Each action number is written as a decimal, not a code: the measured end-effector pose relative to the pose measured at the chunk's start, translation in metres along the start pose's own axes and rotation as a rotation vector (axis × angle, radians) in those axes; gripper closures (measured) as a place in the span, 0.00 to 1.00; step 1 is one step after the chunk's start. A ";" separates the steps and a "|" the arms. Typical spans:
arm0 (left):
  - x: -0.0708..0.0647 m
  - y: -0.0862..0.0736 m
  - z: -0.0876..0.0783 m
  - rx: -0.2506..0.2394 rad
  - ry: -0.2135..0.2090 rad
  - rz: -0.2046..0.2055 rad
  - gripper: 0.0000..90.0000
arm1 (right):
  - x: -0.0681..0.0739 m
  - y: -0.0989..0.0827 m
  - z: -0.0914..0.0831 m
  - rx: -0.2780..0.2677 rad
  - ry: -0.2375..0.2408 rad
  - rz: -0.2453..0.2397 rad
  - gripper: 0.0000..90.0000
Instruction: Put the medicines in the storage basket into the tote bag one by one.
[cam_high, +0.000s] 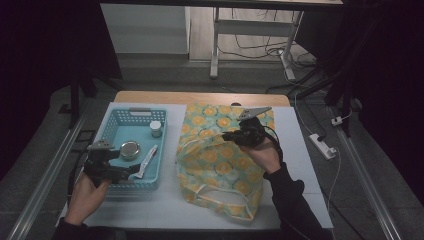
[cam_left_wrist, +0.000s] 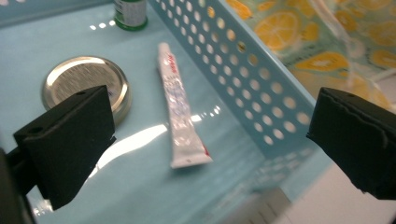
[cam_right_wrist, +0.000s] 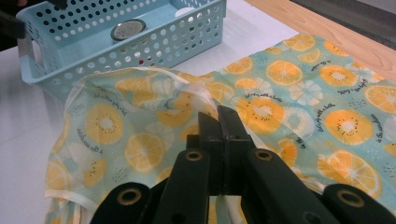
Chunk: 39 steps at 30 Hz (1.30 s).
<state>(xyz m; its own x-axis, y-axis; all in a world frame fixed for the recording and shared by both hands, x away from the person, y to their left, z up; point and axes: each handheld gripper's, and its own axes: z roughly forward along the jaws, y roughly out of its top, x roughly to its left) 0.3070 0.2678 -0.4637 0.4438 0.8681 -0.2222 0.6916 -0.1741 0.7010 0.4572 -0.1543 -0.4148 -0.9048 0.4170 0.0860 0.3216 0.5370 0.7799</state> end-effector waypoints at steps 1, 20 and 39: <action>0.002 0.002 0.001 0.002 0.002 -0.001 0.01 | 0.000 0.000 0.000 0.000 0.000 0.000 1.00; 0.036 0.033 0.027 0.018 0.021 -0.025 0.00 | 0.000 0.000 -0.001 -0.003 -0.001 -0.003 1.00; 0.066 0.044 0.065 0.131 0.112 -0.057 0.00 | -0.001 -0.001 0.001 0.004 0.000 -0.002 1.00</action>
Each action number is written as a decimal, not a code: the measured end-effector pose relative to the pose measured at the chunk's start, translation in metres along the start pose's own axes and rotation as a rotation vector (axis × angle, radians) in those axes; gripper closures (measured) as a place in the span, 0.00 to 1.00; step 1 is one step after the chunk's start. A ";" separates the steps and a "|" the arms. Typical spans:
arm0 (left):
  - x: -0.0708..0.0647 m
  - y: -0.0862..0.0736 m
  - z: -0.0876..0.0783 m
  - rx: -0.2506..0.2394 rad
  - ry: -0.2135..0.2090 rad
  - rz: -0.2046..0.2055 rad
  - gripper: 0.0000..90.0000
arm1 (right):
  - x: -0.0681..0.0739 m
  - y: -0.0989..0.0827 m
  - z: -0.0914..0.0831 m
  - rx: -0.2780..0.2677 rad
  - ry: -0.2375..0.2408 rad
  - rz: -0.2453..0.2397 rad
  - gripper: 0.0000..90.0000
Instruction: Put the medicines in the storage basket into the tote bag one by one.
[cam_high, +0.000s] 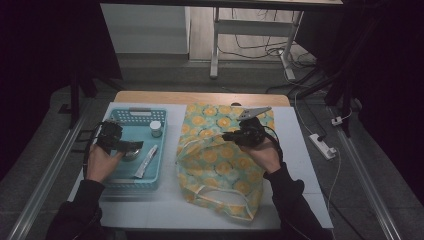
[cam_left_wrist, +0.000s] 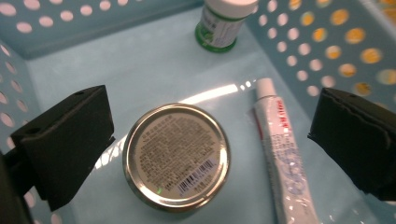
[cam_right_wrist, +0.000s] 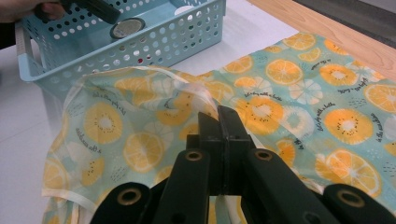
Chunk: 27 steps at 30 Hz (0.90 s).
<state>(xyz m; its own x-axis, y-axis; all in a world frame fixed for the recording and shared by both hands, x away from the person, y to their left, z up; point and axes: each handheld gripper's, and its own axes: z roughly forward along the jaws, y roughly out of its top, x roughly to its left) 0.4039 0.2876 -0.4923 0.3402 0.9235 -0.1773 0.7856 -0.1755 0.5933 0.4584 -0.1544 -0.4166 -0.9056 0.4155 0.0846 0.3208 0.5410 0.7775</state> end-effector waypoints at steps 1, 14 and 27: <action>0.001 0.001 0.002 0.009 -0.001 -0.004 0.00 | 0.000 0.000 0.000 0.000 0.001 -0.001 1.00; 0.004 0.001 0.028 0.189 0.047 -0.004 0.00 | 0.001 0.000 0.000 0.002 0.005 -0.001 1.00; 0.003 0.001 0.033 0.291 0.118 -0.041 0.17 | 0.000 0.000 -0.001 0.001 0.003 0.000 1.00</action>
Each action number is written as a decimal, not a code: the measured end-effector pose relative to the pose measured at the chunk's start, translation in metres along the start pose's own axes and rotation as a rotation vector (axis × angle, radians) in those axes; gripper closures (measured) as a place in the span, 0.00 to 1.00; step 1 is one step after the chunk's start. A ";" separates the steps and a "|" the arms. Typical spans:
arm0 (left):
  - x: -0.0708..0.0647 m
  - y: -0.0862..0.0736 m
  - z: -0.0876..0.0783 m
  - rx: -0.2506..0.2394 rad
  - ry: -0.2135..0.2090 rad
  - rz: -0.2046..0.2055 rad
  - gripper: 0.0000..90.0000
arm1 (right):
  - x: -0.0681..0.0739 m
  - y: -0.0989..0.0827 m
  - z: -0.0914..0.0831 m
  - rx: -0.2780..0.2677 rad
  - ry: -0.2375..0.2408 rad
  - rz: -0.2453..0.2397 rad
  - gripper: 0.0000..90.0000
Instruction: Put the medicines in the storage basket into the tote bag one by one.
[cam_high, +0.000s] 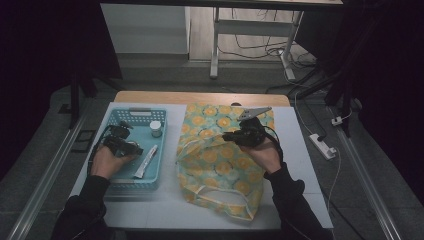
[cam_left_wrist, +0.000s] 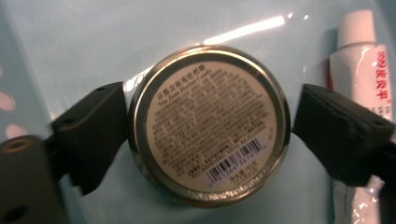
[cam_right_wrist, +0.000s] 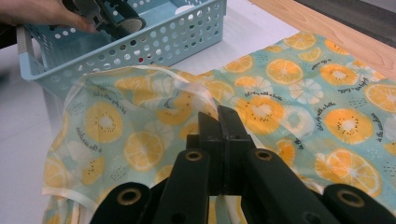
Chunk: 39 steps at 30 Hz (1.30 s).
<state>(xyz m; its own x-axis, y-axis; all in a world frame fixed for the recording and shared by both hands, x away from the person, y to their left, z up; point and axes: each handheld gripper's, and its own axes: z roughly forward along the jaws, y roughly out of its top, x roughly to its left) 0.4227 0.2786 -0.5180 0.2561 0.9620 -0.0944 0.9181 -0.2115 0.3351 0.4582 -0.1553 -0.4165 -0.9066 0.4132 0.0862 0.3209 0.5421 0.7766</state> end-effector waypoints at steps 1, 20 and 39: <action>0.001 0.000 0.000 0.001 -0.007 -0.007 0.22 | 0.000 0.000 0.000 0.000 0.000 0.000 1.00; -0.004 -0.001 -0.021 -0.132 -0.069 0.016 0.23 | -0.002 0.000 -0.002 -0.010 -0.008 0.007 1.00; -0.030 -0.005 -0.065 -0.272 -0.149 0.127 0.23 | -0.002 0.000 -0.002 -0.014 -0.009 0.003 1.00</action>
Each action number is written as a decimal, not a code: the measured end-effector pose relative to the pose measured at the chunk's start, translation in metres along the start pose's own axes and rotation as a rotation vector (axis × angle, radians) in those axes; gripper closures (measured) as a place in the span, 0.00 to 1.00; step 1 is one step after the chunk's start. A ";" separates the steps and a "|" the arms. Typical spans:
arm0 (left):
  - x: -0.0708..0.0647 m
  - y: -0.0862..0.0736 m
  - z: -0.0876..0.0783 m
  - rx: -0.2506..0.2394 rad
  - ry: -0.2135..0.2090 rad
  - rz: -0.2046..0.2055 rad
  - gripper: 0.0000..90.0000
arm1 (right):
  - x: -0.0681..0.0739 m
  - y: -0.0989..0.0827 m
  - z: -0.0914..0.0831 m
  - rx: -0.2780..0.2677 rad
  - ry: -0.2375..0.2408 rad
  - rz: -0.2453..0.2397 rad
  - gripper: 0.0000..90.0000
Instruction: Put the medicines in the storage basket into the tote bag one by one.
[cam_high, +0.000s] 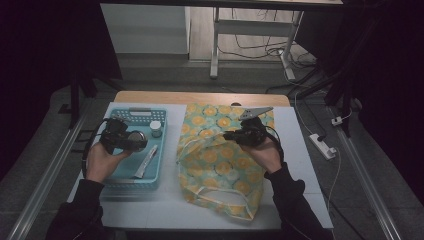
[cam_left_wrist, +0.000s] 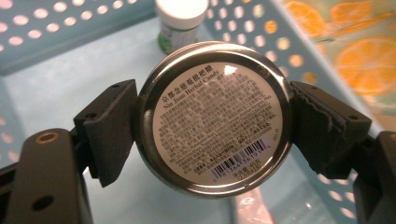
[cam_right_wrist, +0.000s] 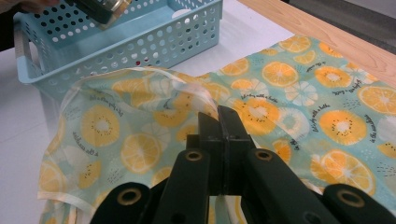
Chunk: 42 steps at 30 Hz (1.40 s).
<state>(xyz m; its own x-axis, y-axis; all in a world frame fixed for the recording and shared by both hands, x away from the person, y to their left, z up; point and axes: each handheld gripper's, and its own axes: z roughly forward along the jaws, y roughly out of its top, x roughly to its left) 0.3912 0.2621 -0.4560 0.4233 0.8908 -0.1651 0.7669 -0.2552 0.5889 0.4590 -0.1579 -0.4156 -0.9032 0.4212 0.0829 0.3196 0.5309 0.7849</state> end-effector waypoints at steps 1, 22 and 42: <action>-0.002 0.000 -0.001 -0.008 -0.011 0.009 0.23 | 0.000 0.000 0.000 0.000 0.000 0.000 1.00; -0.058 0.007 -0.013 -0.066 -0.112 0.155 0.23 | 0.000 0.000 0.000 -0.010 -0.003 -0.005 1.00; -0.114 0.019 0.003 -0.059 -0.238 0.288 0.23 | -0.001 -0.001 0.000 -0.016 -0.004 0.003 1.00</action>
<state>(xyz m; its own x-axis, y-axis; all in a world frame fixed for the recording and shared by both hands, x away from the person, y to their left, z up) 0.3589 0.1543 -0.4279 0.7233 0.6715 -0.1608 0.5734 -0.4544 0.6817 0.4593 -0.1587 -0.4164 -0.9012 0.4254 0.0828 0.3174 0.5179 0.7943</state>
